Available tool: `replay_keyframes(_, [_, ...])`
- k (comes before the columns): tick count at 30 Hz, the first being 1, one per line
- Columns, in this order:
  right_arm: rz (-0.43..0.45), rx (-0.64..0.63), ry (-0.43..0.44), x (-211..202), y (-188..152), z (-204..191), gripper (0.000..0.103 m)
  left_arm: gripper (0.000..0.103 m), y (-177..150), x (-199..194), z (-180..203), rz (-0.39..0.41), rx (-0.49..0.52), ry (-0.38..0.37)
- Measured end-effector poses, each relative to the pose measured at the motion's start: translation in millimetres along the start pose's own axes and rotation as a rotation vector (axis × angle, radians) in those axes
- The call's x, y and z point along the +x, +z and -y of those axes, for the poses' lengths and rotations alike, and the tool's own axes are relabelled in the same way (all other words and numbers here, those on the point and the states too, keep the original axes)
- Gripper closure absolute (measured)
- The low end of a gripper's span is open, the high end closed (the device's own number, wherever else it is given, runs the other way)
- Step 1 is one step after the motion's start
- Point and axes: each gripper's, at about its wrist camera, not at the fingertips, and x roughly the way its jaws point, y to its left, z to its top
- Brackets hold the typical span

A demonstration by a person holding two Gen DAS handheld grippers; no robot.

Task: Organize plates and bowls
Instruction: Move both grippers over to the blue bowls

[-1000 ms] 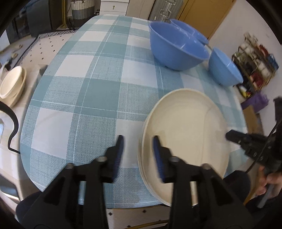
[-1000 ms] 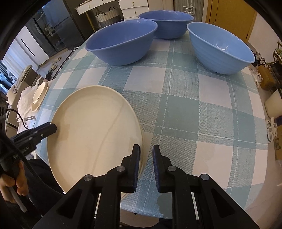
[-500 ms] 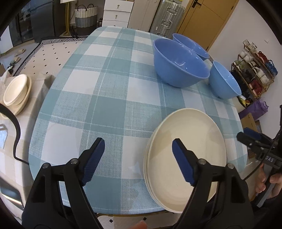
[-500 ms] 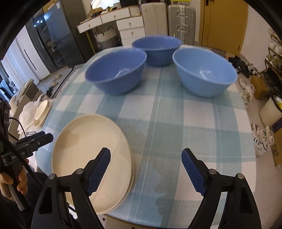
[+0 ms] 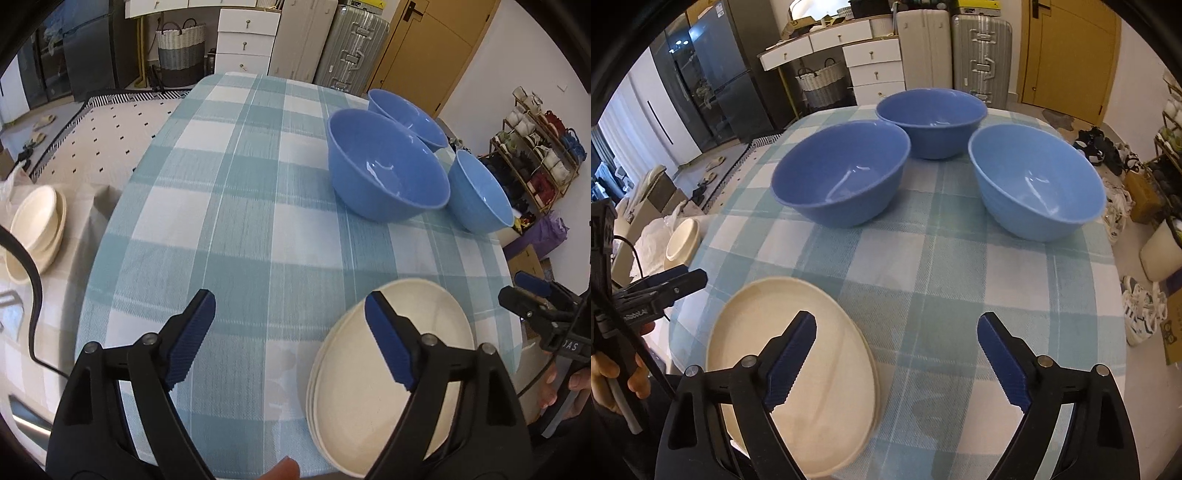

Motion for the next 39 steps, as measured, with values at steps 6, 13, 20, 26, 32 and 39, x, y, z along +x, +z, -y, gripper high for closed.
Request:
replay_keyframes(6, [0.007, -0.007, 0.018, -2, 29, 1, 0.012, 0.022, 31, 4, 8, -0.001, 0.021, 0.013])
replay_keyframes(13, [-0.002, -0.041, 0.033, -2, 64, -2, 0.012, 0.022, 72, 4, 22, 0.001, 0.031, 0.016])
replay_keyframes(20, [-0.035, -0.044, 0.092, 2, 106, -1, 0.012, 0.022, 110, 17, 34, -0.010, 0.040, 0.017])
replay_keyframes(26, [-0.045, -0.062, 0.086, 15, 135, 1, 0.012, 0.022, 138, 35, 45, -0.007, 0.052, 0.018])
replay_keyframes(32, [-0.069, -0.073, 0.073, 39, 151, 6, 0.012, 0.022, 154, 59, 53, -0.017, 0.068, 0.031])
replay_keyframes(39, [-0.081, -0.058, 0.070, 68, 156, 10, 0.012, 0.022, 158, 77, 58, 0.003, 0.105, 0.068])
